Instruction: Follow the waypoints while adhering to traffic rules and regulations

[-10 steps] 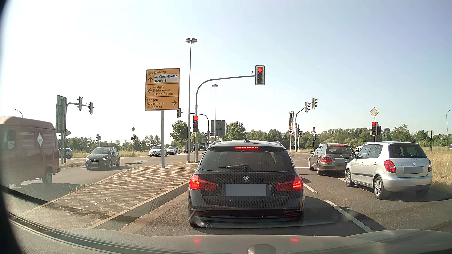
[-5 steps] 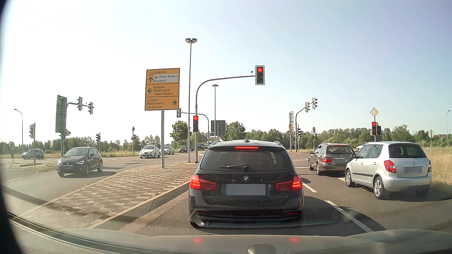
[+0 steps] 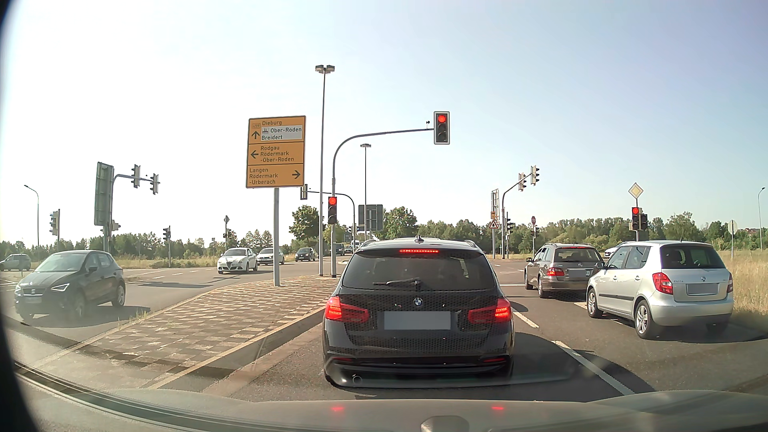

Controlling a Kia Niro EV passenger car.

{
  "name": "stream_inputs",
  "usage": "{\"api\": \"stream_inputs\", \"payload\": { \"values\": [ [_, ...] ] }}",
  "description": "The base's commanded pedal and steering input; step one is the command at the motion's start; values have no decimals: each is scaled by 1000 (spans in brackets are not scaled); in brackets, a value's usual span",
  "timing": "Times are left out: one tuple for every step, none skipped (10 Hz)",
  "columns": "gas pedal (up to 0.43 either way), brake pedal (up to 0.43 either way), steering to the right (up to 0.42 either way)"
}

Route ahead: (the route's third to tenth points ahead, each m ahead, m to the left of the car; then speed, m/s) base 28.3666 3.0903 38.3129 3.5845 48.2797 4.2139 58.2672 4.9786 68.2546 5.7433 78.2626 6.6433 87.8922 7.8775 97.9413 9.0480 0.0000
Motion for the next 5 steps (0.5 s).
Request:
{"api": "stream_inputs", "payload": {
  "values": [
    [0, 402, -6],
    [0, 402, -6],
    [0, 402, -6],
    [0, 402, -6],
    [0, 402, -6]
  ]
}}
